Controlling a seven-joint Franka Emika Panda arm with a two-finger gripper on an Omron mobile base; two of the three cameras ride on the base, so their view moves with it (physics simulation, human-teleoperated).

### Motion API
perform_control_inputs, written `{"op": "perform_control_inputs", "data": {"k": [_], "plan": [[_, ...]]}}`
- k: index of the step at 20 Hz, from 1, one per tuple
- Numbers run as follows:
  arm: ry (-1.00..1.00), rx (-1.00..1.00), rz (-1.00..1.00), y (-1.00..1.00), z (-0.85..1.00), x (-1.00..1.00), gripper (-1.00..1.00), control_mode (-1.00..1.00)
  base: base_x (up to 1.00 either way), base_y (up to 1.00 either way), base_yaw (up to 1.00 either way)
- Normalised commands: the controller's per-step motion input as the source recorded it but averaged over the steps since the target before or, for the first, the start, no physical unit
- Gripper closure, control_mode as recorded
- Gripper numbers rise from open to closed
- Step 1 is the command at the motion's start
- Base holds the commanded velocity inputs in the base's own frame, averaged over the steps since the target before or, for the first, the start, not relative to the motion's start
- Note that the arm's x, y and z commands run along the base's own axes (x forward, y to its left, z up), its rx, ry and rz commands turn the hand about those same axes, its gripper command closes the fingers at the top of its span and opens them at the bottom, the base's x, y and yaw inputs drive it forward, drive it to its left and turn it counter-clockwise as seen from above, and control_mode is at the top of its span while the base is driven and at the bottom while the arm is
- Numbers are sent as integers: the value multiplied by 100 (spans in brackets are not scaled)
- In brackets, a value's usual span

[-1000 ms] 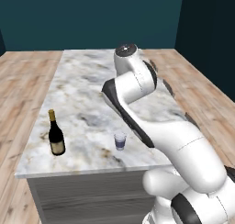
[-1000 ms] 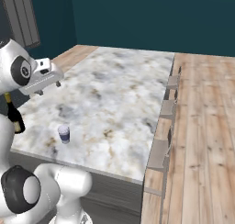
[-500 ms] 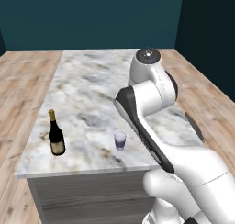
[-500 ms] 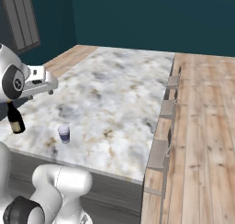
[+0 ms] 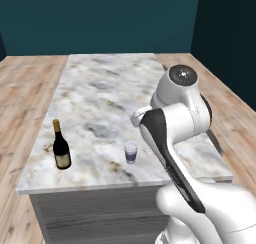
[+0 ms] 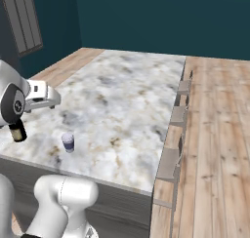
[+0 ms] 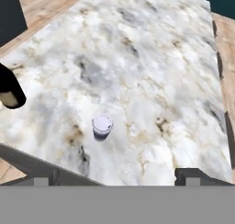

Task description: Move the drinks to the dining counter.

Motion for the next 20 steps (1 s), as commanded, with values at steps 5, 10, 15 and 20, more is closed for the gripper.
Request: {"op": "perform_control_inputs", "data": {"k": [5, 10, 15, 20], "plan": [[1, 1, 0, -2, 2, -23, -100, -100, 0, 0, 0], [3, 1, 0, 0, 0, -11, -100, 100, -4, 0, 0], [0, 0, 0, 0, 0, 0, -100, 100, -64, 0, 14], [0, 0, 0, 0, 0, 0, -100, 100, -32, -10, 56]]}}
